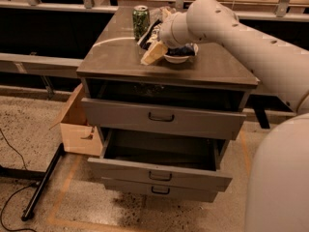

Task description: Pick blue chip bag from paper bowl and place on counter

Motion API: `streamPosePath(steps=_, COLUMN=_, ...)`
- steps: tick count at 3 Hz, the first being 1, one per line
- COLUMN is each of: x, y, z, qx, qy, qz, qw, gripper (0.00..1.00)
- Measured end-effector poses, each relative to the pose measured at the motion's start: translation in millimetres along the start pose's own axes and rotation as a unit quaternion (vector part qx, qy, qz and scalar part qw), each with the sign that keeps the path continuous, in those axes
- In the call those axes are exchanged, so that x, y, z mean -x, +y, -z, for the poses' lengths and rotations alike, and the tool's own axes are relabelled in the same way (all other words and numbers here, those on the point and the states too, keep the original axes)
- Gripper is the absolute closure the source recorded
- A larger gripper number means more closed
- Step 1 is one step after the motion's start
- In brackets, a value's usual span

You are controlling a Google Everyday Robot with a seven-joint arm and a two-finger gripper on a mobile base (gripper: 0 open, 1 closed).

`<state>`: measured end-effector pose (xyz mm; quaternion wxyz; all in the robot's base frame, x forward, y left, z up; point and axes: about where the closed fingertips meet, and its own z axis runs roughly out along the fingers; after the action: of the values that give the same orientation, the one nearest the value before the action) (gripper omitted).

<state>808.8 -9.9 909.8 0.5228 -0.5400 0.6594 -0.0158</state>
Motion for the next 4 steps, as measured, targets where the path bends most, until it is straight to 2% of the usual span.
streamPosePath(steps=1, x=-16, y=-13, z=0, qx=-0.012, qy=0.016, qz=-0.007, qw=0.9998, gripper=0.0)
streamPosePath(steps=2, x=-26, y=-21, z=2, qx=-0.017, qy=0.023, qz=-0.013, qw=0.9995, gripper=0.18)
streamPosePath(steps=4, x=-21, y=-25, z=-1, qx=-0.017, qy=0.015, qz=-0.018, qw=0.9996, gripper=0.64)
